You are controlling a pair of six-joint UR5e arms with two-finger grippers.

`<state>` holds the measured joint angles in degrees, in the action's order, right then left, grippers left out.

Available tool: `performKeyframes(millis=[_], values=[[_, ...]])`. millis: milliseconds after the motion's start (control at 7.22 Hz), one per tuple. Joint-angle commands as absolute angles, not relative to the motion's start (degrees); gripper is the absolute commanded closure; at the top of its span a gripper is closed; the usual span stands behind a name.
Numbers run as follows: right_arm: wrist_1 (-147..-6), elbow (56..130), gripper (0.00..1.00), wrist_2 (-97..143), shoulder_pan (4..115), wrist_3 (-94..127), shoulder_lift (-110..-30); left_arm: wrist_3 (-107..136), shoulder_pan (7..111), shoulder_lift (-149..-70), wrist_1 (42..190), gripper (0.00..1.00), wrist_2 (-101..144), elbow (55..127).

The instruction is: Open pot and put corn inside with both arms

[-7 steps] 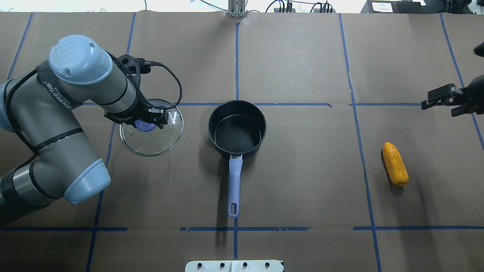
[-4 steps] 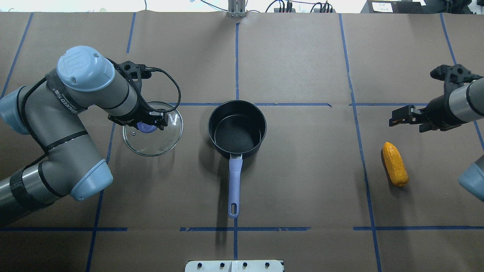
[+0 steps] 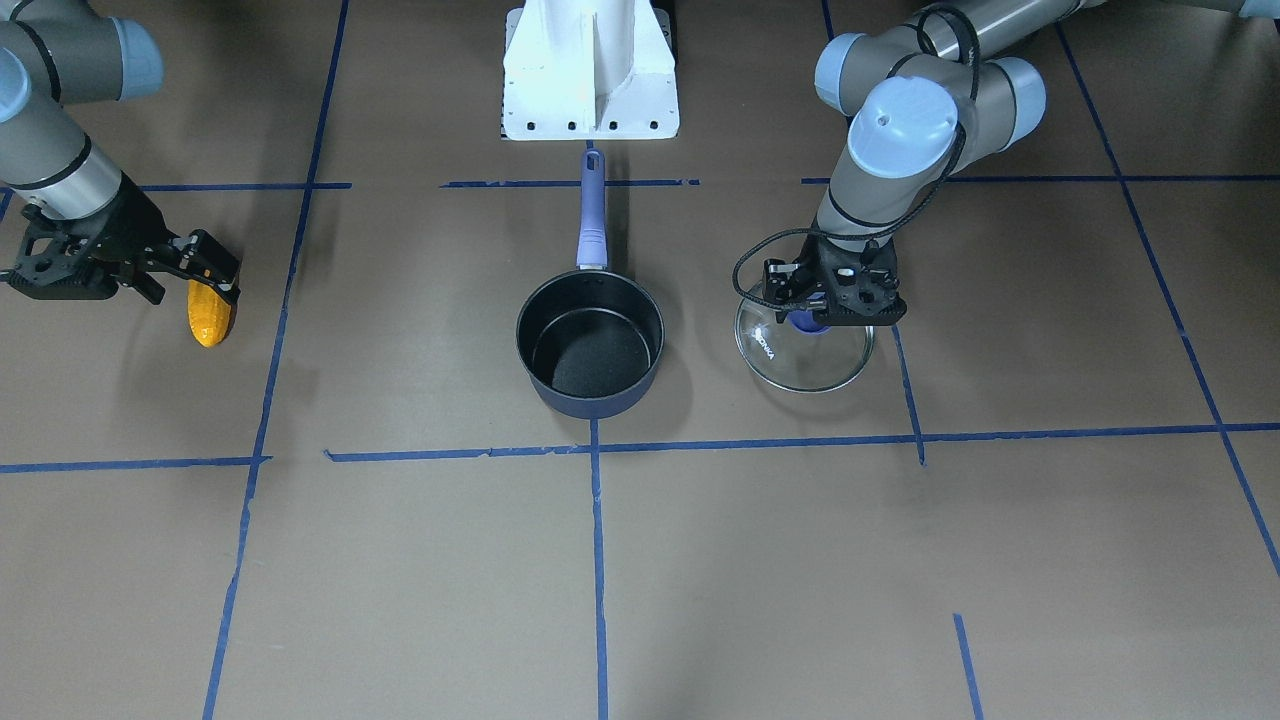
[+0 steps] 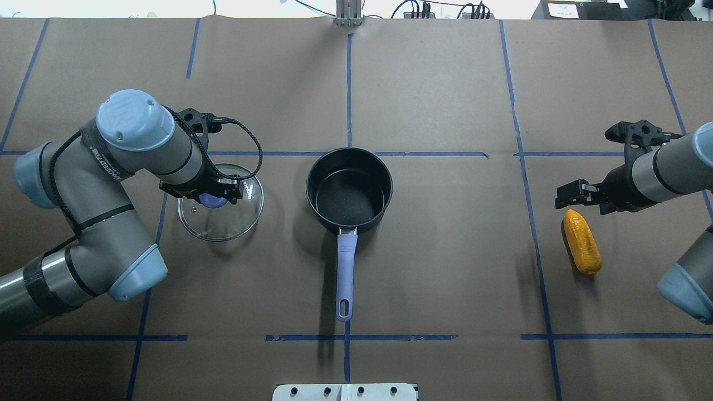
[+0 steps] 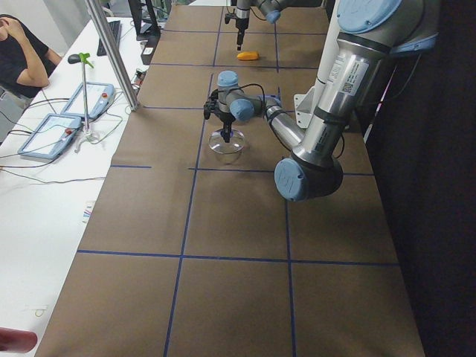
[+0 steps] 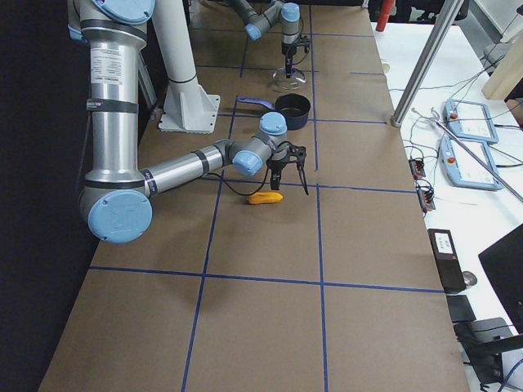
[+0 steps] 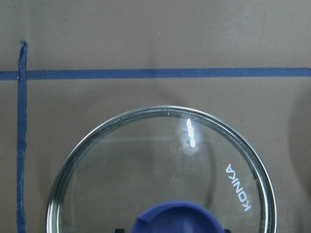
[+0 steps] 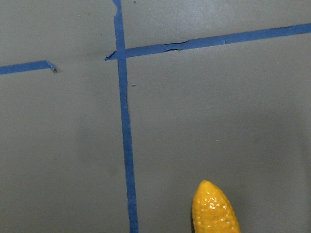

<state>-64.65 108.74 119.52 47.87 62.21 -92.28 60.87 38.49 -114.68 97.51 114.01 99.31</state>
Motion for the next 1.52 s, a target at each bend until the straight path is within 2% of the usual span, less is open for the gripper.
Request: performKeyframes(millis=[0,139,416,831,1108,1247,1386], values=[[-64.69,107.85,0.0,118.48,46.59,62.14,-92.81,60.82,38.32,-114.61,99.75,0.73,114.08,97.65],[-64.86,107.67,0.0,118.48,46.23,62.14,-92.9,60.47,38.32,-114.61,99.93,0.5,114.08,97.65],[-65.13,107.49,0.0,118.56,45.53,62.14,-93.42,60.21,38.32,-113.82,99.93,0.35,114.08,97.91],[-65.13,107.23,0.0,118.48,43.95,61.88,-95.53,60.21,38.32,-113.82,99.93,0.33,114.17,98.7],[-65.21,107.05,0.0,118.56,42.81,61.79,-95.98,60.21,38.32,-113.82,99.84,0.09,114.17,98.7],[-65.21,106.96,0.0,118.56,42.45,61.79,-95.98,60.38,38.32,-113.82,99.93,0.01,114.17,98.7],[-65.13,106.88,0.0,118.56,42.02,61.79,-96.32,60.47,38.32,-113.82,99.93,0.01,114.08,98.79]])
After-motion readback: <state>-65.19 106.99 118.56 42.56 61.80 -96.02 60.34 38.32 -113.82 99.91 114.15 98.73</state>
